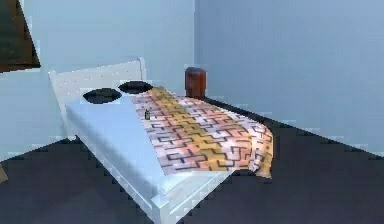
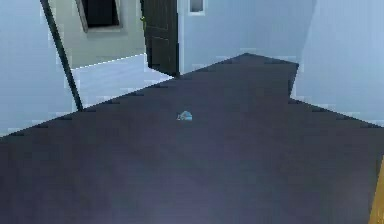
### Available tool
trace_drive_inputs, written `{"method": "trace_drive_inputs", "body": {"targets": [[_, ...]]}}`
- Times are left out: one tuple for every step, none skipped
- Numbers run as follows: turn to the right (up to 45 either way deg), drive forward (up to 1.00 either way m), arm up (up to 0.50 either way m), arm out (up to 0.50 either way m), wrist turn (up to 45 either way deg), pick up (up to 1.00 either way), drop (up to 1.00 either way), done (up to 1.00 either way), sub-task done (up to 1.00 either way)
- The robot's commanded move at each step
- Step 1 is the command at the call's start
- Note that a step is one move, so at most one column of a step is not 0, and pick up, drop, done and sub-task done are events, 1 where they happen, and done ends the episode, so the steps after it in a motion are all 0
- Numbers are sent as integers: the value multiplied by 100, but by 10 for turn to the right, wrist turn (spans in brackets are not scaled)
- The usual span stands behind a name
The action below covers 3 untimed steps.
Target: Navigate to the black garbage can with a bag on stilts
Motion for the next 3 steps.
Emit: {"method": "trace_drive_inputs", "body": {"targets": [[-450, 0, 0, 0, 0, 0, 0, 0, 0], [0, 60, 0, 0, 0, 0, 0, 0, 0], [-450, 0, 0, 0, 0, 0, 0, 0, 0]]}}
